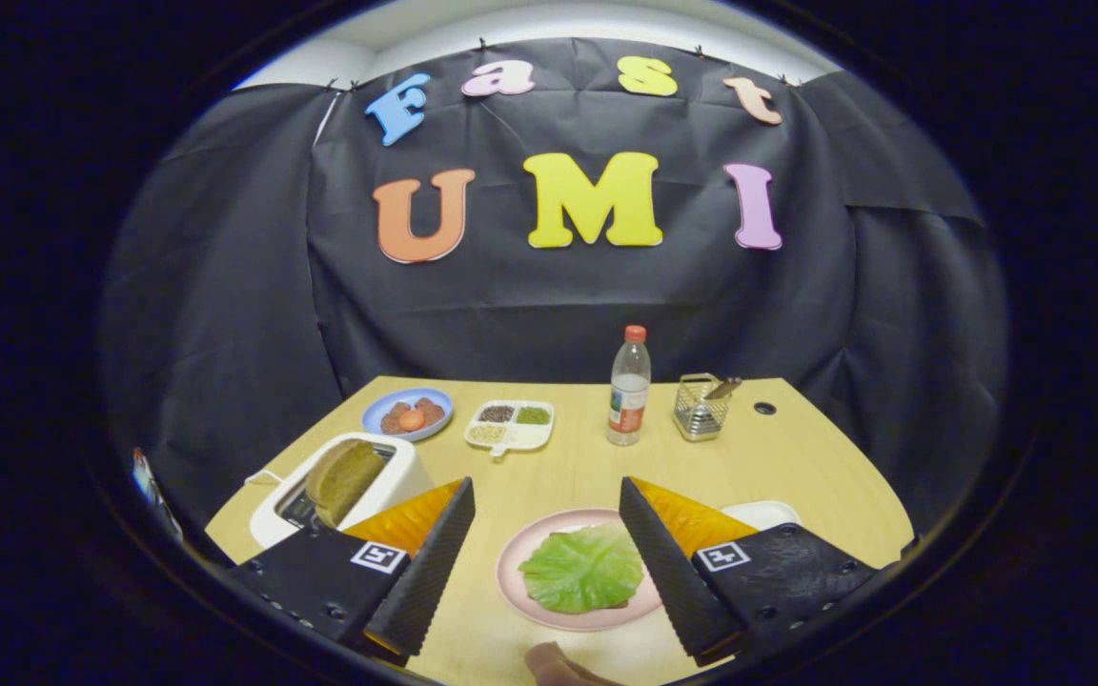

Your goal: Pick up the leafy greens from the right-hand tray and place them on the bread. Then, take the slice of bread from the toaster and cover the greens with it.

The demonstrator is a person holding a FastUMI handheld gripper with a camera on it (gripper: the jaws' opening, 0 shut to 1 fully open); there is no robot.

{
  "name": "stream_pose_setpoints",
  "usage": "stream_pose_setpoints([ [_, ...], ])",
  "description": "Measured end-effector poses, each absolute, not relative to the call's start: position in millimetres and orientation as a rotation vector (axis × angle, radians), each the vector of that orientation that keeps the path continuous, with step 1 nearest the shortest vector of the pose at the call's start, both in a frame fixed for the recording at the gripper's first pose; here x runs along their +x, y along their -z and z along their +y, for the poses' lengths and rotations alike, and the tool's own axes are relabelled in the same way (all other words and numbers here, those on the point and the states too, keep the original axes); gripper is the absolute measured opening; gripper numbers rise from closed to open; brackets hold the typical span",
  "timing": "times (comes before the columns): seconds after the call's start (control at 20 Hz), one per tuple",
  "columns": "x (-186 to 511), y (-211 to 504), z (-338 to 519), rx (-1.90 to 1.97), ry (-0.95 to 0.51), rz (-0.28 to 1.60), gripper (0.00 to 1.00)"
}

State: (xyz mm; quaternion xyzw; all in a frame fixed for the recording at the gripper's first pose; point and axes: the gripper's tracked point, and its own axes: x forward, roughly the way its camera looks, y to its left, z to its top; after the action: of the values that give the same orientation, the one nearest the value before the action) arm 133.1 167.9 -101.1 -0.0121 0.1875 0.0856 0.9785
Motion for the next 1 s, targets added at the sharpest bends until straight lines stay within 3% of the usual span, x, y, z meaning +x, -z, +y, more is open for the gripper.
stream_pose_setpoints([
  [0.4, 126.7, 75.8, 250.2, 0.019, -0.246, 0.374, 0.95],
  [1.0, 145.7, 145.1, 326.4, -0.101, -0.264, 0.529, 0.94],
])
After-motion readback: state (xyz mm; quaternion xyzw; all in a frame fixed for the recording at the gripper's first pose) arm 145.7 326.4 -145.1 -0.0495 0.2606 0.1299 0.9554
